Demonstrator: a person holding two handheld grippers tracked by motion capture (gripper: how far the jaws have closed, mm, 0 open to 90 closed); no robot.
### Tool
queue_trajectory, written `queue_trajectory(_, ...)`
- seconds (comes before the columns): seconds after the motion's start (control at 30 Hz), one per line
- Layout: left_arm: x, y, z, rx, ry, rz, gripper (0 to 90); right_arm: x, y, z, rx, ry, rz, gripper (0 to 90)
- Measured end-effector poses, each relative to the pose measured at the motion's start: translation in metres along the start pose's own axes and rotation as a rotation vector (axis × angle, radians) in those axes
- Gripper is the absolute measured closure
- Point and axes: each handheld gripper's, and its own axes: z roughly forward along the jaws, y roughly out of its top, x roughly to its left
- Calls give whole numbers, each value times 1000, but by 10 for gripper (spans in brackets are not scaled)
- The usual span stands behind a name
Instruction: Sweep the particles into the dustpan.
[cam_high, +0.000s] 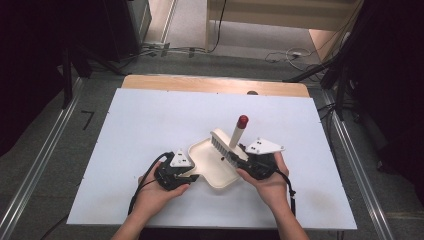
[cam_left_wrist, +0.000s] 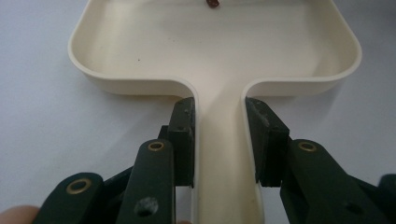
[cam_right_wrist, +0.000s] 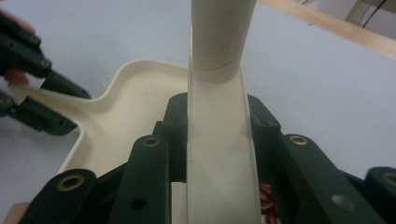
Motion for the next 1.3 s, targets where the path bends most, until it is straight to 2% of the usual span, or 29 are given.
queue_trajectory(0.1, 1, 0, -1, 3, -4, 5, 658, -14, 4, -9, -23, -51, 28, 653)
queue_trajectory(0.2, 2, 0, -3, 8, -12, 8, 658, -29, 5, -12, -8, -100, 47, 653)
queue_trajectory(0.27, 2, 0, -3, 18, -6, 20, 658, -36, 4, -9, 20, -127, 64, 653)
queue_trajectory(0.33, 1, 0, -3, 20, -2, 26, 659, -39, 2, -1, 57, -156, 51, 653)
queue_trajectory(0.43, 1, 0, -2, 23, -6, 31, 659, -34, -2, 11, 109, -186, 30, 653)
queue_trajectory(0.57, 1, 0, -1, 21, -7, 31, 659, -20, -5, 18, 116, -147, 14, 652)
queue_trajectory(0.7, 1, 0, -1, 22, -9, 31, 659, -5, -2, 23, 125, -128, -40, 652)
queue_trajectory(0.73, 1, 0, -1, 21, -9, 30, 659, -1, -1, 23, 122, -116, -38, 652)
queue_trajectory(0.83, 1, 0, -1, 20, -9, 32, 659, 9, 1, 23, 105, -61, -42, 652)
queue_trajectory(0.87, 2, 0, -1, 20, -9, 33, 659, 14, 2, 23, 103, -37, -56, 652)
queue_trajectory(0.93, 2, -1, -1, 19, -10, 30, 659, 23, 3, 23, 101, -23, -96, 652)
queue_trajectory(1.17, 2, -3, 1, 11, -12, 31, 658, 52, 8, 21, 89, 90, -132, 652)
queue_trajectory(1.27, 2, -4, 0, 9, -10, 35, 658, 51, 10, 18, 64, 133, -111, 652)
queue_trajectory(1.3, 2, -4, 0, 9, -10, 34, 658, 48, 12, 15, 49, 138, -90, 652)
